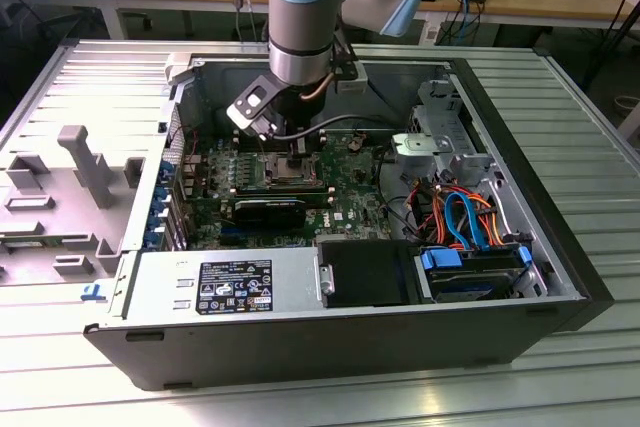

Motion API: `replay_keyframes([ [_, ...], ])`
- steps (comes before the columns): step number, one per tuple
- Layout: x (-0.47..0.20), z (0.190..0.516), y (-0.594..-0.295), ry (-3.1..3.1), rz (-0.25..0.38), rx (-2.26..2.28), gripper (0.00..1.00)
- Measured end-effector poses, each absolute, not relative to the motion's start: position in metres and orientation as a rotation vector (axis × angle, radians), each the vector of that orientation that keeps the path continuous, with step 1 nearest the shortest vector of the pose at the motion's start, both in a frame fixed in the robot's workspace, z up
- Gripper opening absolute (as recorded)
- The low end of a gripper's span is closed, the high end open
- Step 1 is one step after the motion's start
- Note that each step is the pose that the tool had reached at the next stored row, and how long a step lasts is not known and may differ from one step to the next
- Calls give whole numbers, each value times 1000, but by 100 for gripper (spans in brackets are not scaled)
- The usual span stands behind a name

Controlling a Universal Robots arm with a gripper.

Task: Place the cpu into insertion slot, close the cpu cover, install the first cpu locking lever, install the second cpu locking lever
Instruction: 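Close the cpu cover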

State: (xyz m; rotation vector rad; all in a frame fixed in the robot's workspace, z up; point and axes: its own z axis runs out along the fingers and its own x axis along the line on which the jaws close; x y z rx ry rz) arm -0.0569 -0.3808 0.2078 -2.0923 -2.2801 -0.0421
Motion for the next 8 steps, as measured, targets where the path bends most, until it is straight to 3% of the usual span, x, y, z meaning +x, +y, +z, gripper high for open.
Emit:
replay_keyframes([
  [8, -58, 201, -381, -2280, -41, -2092, 11],
])
